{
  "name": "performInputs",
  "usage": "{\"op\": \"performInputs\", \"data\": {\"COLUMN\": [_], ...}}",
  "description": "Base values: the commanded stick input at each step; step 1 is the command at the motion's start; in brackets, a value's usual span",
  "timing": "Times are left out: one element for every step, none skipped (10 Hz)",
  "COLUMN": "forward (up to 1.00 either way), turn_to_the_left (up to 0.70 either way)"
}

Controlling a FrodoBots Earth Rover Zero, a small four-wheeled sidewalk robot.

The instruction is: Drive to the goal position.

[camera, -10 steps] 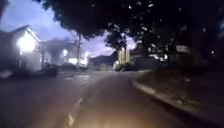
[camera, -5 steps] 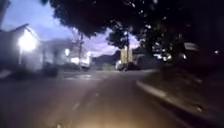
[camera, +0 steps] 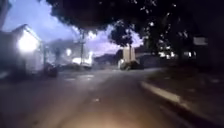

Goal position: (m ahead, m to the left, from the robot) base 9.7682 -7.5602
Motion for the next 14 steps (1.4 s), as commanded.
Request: {"op": "performInputs", "data": {"forward": [0.70,0.70,0.70,0.70,0.70,0.70,0.70,0.70,0.70,0.70,0.70,0.70,0.70,0.70], "turn_to_the_left": [0.00,0.00,-0.25,-0.34,-0.28,-0.13,0.00,0.00,0.00,0.00,0.00,0.00,0.00,0.00]}}
